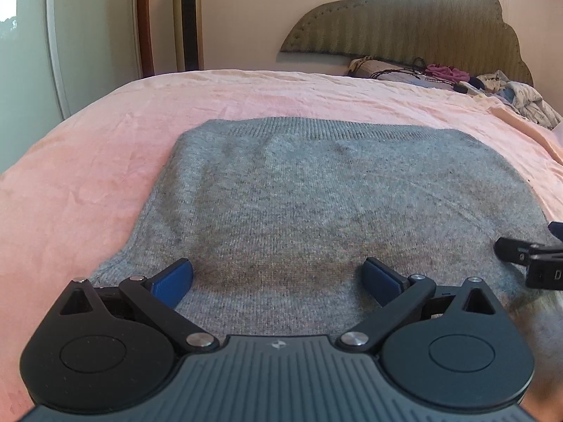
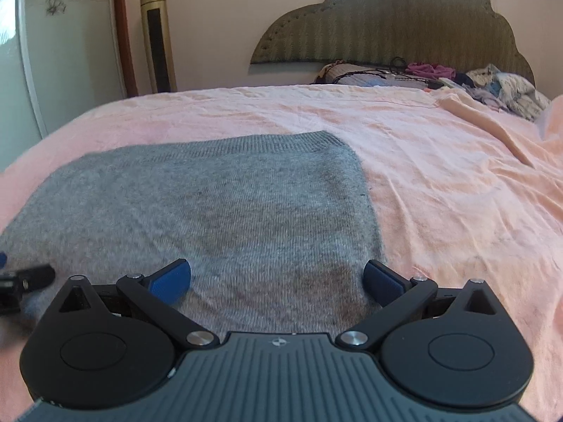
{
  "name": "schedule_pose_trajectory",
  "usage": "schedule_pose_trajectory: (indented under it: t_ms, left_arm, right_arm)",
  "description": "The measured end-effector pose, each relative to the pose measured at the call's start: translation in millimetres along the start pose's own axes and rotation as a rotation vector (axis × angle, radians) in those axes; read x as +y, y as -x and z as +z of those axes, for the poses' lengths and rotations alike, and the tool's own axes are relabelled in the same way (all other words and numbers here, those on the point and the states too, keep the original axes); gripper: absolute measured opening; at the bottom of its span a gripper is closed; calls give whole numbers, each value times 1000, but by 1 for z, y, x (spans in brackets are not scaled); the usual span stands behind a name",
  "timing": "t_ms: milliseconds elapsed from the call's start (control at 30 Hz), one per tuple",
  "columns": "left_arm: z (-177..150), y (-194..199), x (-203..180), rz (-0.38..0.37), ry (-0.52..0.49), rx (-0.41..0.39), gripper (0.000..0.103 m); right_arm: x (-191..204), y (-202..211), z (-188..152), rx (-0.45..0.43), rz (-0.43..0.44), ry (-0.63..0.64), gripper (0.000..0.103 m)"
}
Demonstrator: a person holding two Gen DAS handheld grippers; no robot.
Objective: Fold small clothes
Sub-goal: 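Press the folded grey sweater flat with both open tools, then grasp the grey socks with navy heels with the left tool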
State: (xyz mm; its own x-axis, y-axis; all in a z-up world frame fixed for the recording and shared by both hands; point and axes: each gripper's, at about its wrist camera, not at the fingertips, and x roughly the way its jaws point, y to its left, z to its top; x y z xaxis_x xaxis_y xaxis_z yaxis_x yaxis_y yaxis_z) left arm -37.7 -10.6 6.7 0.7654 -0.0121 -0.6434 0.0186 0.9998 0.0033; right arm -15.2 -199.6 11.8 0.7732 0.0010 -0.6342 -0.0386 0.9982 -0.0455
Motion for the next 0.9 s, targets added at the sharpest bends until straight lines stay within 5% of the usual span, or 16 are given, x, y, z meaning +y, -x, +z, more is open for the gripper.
schedule_pose_trajectory:
  t_ms: [267, 500, 667, 833, 900]
  left_arm:
    - [-4, 22, 15, -1, 48, 0, 103]
    - [-33, 63, 76, -54, 470, 38, 103]
    - [-36, 62, 92, -140, 679, -14, 103]
    - [-19, 37, 99, -167, 816, -27, 102]
    - [-13, 31, 94, -143, 813, -25, 92]
  right_arm:
    - [-2, -2, 2, 2, 11, -3, 103]
    - [-2, -1, 1, 1, 12, -5, 103]
    - [-2, -1, 1, 1, 14, -7, 103]
    - [-3, 0, 1, -1, 21, -13, 103]
    - [-4, 0, 1, -2, 25, -18, 103]
